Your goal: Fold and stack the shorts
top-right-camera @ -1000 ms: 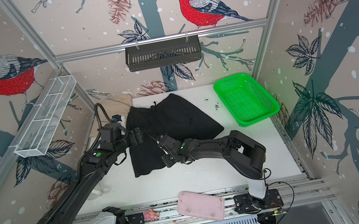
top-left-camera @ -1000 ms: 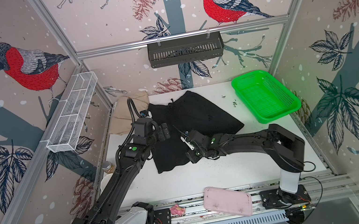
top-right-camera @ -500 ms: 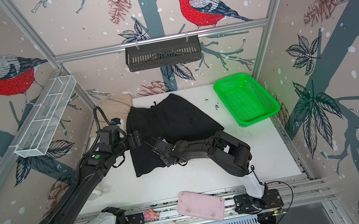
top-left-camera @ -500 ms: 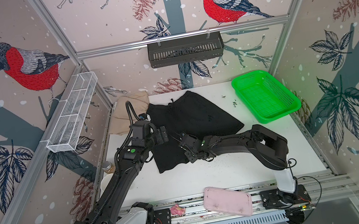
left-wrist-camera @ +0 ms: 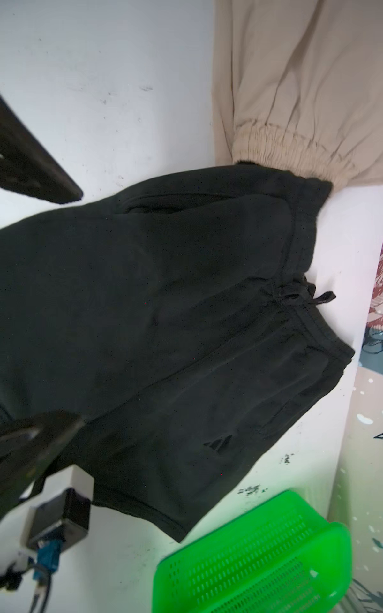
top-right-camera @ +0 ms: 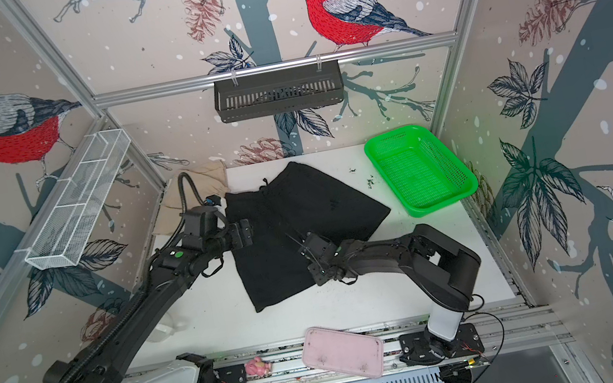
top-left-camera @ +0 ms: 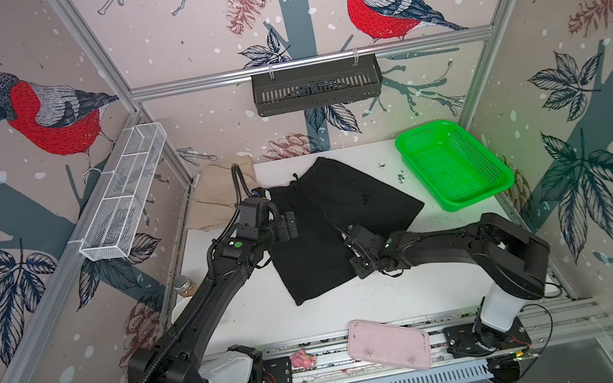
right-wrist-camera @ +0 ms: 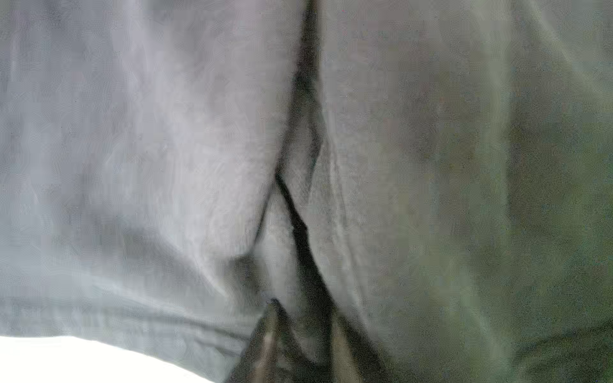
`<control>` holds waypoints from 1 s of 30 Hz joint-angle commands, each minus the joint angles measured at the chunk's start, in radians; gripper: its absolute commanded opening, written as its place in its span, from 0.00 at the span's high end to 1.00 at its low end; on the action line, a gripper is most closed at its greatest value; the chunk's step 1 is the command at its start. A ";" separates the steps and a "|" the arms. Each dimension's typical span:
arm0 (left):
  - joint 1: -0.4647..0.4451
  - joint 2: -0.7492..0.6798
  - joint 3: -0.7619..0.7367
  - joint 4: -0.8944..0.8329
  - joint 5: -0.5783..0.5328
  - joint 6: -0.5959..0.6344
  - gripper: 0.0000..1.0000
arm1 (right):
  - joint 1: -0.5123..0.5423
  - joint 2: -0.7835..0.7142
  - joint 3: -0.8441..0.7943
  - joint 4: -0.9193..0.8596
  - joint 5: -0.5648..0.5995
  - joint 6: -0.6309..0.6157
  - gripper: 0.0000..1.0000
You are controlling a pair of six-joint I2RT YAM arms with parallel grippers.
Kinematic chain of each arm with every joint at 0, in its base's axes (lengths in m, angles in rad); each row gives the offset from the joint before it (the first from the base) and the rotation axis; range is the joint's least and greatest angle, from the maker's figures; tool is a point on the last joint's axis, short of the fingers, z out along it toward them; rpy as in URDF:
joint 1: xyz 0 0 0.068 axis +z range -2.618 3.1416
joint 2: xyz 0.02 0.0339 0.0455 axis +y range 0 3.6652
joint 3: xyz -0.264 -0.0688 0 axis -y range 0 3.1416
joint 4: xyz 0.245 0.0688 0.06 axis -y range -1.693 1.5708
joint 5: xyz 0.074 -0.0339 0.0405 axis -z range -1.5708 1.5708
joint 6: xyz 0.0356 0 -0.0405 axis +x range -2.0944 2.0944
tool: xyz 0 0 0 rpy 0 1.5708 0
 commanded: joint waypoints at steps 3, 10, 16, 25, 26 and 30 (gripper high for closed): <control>-0.008 0.128 0.094 0.124 0.016 0.119 0.03 | -0.156 -0.163 -0.078 -0.163 -0.111 0.038 0.47; -0.009 0.421 0.307 0.263 0.083 0.361 0.03 | -0.263 -0.316 -0.098 -0.116 -0.213 0.032 0.30; -0.004 0.735 0.605 0.167 0.247 0.438 0.03 | -0.306 -0.381 -0.152 -0.065 -0.194 0.060 0.28; -0.030 1.082 0.942 0.040 0.096 0.519 0.03 | -0.321 -0.497 -0.205 0.031 -0.220 0.094 0.27; -0.028 1.107 0.972 0.034 0.038 0.499 0.03 | -0.323 -0.511 -0.213 0.044 -0.227 0.100 0.26; -0.030 1.182 1.032 0.065 -0.160 0.470 0.03 | -0.351 -0.520 -0.231 0.058 -0.252 0.110 0.25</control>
